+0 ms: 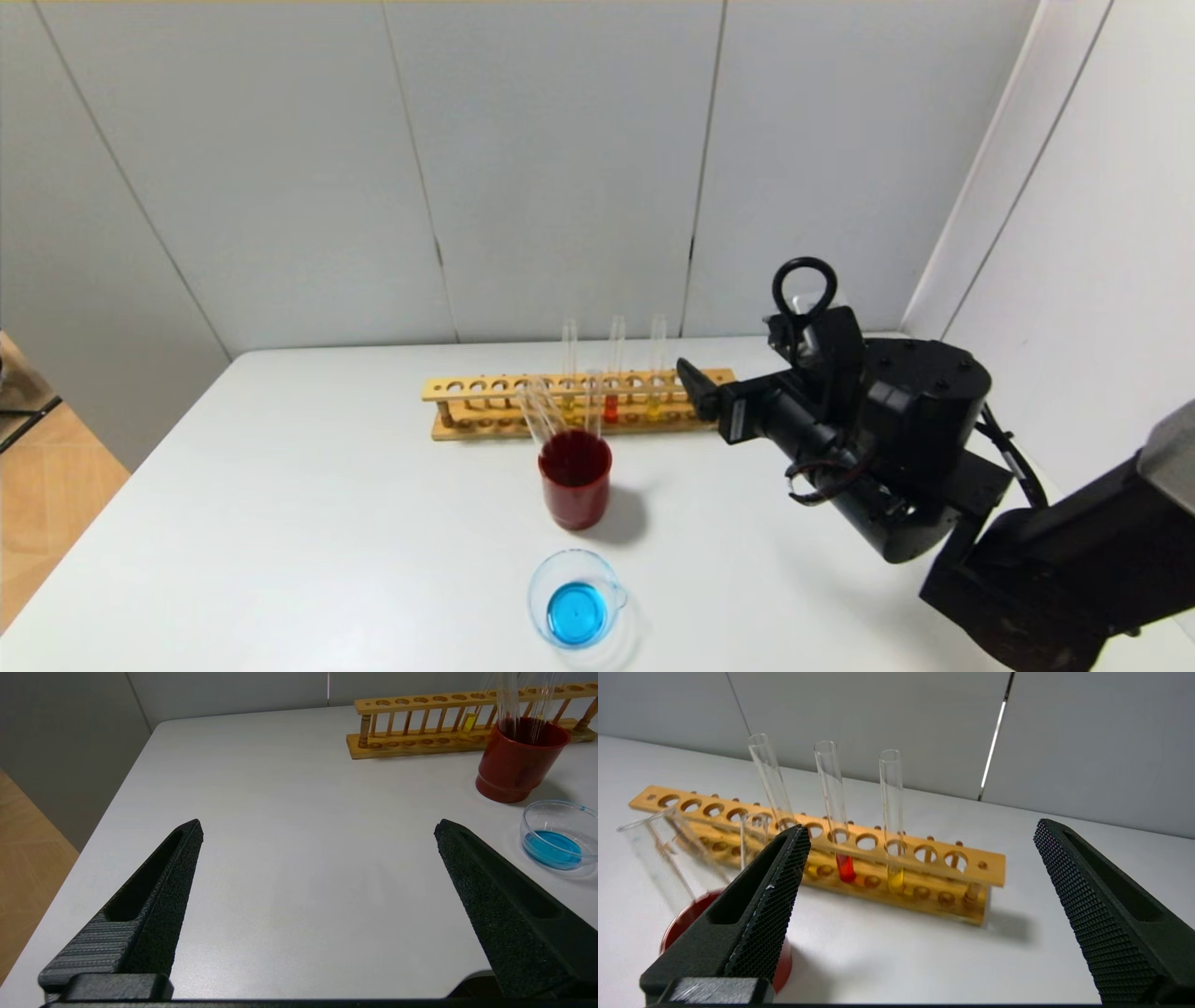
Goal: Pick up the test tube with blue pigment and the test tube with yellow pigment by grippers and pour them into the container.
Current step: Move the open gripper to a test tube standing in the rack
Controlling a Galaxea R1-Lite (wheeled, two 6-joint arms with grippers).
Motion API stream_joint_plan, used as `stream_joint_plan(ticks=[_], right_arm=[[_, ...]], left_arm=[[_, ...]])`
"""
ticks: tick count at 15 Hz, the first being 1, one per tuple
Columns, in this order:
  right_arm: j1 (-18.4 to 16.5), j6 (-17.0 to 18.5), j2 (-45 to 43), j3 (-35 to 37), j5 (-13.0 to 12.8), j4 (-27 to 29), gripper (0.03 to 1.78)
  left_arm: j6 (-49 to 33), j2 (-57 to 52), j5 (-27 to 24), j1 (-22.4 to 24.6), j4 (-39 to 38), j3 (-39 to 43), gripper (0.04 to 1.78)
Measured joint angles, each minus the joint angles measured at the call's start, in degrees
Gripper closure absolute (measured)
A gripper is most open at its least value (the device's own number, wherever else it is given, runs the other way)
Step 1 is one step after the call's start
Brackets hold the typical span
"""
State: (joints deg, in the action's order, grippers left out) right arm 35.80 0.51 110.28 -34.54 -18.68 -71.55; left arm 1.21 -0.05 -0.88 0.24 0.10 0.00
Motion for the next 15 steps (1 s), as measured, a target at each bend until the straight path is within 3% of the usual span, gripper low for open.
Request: stream_joint_plan(ticks=[3,7,11,15], right_arm=[[-0.11,0.52,-2.3,6.57,-0.56,-0.41,0.06],[-0.33,2.73,-3.02,14.07,0.02,-5.29,0.06],[-0.56,2.68,-1.71,13.01,0.32,-5.3,0.06],[-0.85,2.65,4.08,7.5,1.71,-5.35,0.06]], left_arm=[[0.02,0.0,0.0,0.0,0.0,0.0,0.07],[0.02,0.0,0.0,0.0,0.0,0.0,0.07],[0.02,0.0,0.0,0.0,0.0,0.0,0.07],[0.02,0.0,0.0,0.0,0.0,0.0,0.07]])
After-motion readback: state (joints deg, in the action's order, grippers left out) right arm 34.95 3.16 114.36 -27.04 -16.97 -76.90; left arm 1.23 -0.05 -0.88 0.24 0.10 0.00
